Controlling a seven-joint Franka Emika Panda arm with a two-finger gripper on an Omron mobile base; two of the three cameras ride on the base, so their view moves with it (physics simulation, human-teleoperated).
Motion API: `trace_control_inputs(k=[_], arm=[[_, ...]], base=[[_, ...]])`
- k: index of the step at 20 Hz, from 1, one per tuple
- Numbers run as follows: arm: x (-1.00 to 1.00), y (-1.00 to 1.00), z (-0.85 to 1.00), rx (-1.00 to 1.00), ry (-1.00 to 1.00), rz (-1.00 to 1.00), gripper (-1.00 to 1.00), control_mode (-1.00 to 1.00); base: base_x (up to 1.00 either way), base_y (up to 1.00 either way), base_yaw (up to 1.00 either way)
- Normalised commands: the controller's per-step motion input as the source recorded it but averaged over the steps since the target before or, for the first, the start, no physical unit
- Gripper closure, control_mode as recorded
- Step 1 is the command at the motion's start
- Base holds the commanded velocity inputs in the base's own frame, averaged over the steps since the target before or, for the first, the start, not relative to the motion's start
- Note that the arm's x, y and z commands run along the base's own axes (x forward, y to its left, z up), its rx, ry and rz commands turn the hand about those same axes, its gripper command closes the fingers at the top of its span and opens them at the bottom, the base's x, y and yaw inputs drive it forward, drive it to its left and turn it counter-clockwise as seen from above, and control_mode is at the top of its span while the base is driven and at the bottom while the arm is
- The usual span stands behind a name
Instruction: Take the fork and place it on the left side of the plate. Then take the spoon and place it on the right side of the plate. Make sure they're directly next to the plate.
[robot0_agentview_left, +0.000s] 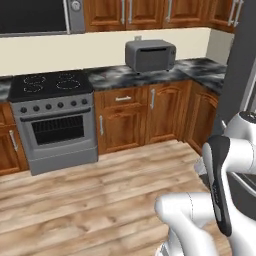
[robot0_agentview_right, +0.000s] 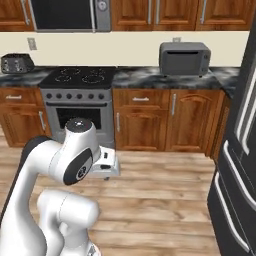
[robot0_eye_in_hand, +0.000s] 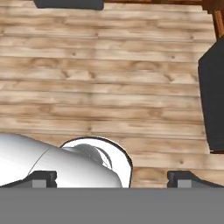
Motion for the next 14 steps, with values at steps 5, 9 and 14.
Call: trace_control_inputs(k=[5, 9, 14], arm=[[0.0, 0.0, 0.0, 0.0, 0.0, 0.0, -1.0, 1.0], [0.0, 0.0, 0.0, 0.0, 0.0, 0.0, -1.0, 1.0], [0.0, 0.0, 0.0, 0.0, 0.0, 0.0, -1.0, 1.0]], base=[[1.0, -0.23, 0.05], [1.0, -0.05, 0.09], [1.0, 0.0, 0.05]])
